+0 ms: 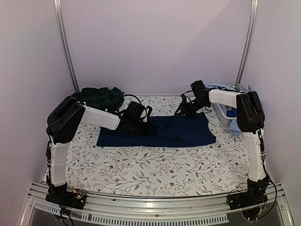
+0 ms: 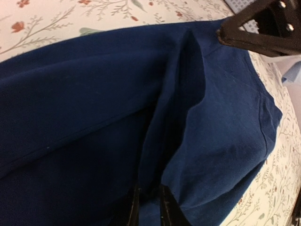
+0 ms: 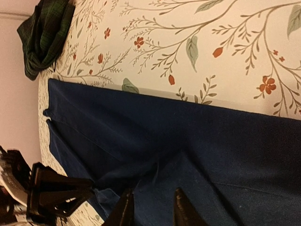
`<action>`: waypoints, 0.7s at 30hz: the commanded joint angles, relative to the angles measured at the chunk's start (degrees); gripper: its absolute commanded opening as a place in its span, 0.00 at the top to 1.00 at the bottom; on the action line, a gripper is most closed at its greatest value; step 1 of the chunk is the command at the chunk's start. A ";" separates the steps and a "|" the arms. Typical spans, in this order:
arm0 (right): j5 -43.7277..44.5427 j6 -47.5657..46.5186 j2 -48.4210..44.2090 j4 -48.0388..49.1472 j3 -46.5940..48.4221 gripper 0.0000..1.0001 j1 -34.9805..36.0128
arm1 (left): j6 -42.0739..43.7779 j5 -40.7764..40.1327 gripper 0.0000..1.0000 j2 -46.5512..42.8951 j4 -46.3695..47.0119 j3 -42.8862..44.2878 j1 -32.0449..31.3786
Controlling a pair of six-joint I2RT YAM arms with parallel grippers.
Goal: Fold and stack the mixed laundry pile
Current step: Adjust the rectangle-folded T-shirt at the center of the board, then rotate the rectangle-folded T-shirt at the center of the board.
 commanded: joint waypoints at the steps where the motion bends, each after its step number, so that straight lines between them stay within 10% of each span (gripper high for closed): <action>1: -0.31 -1.27 -0.58 -0.60 2.18 0.61 0.11 | -0.43 -2.53 0.78 -2.89 -1.97 -2.45 2.36; 10: 1.81 -4.25 -12.08 -2.48 -7.04 0.53 -3.69 | 4.60 -5.36 0.48 -11.51 -9.82 -6.06 8.30; 21: 0.38 -5.08 -20.14 1.73 -24.96 0.60 1.00 | 7.70 -4.63 0.46 -15.23 -21.75 -11.01 16.11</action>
